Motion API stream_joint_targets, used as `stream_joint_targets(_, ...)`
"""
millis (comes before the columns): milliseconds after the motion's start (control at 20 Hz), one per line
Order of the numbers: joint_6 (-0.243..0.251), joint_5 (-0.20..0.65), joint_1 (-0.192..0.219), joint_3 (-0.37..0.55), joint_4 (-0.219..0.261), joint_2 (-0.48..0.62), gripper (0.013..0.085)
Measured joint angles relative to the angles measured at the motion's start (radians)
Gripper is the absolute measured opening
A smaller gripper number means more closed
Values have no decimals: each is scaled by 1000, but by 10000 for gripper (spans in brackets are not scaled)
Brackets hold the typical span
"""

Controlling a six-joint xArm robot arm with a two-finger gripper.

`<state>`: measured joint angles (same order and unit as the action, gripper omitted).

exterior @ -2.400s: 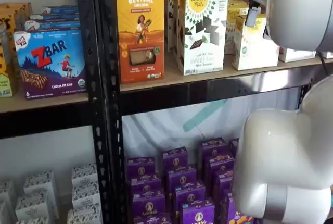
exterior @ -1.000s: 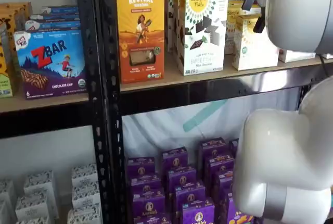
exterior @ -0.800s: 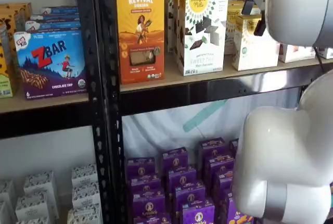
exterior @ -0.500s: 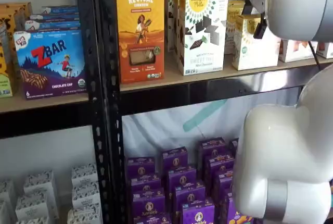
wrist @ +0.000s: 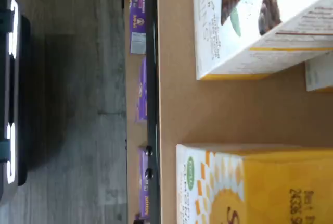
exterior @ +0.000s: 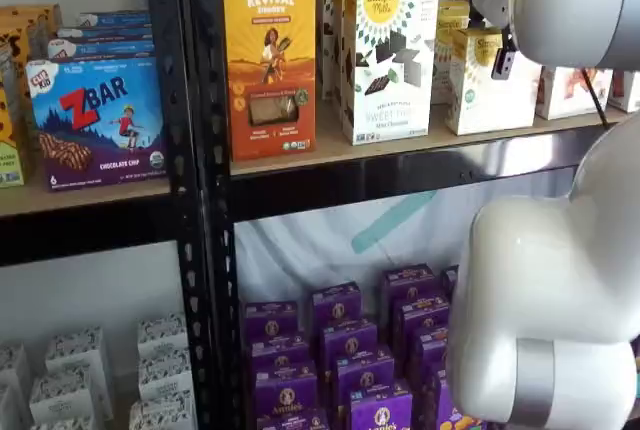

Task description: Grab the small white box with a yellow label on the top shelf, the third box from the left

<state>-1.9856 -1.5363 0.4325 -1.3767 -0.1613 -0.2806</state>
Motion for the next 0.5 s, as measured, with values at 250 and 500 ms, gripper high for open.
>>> stream_joint_targets(250,5,-3,-6,1,11,1,850)
stream_joint_targets(500,3,-7,-2,0,2,0,770)
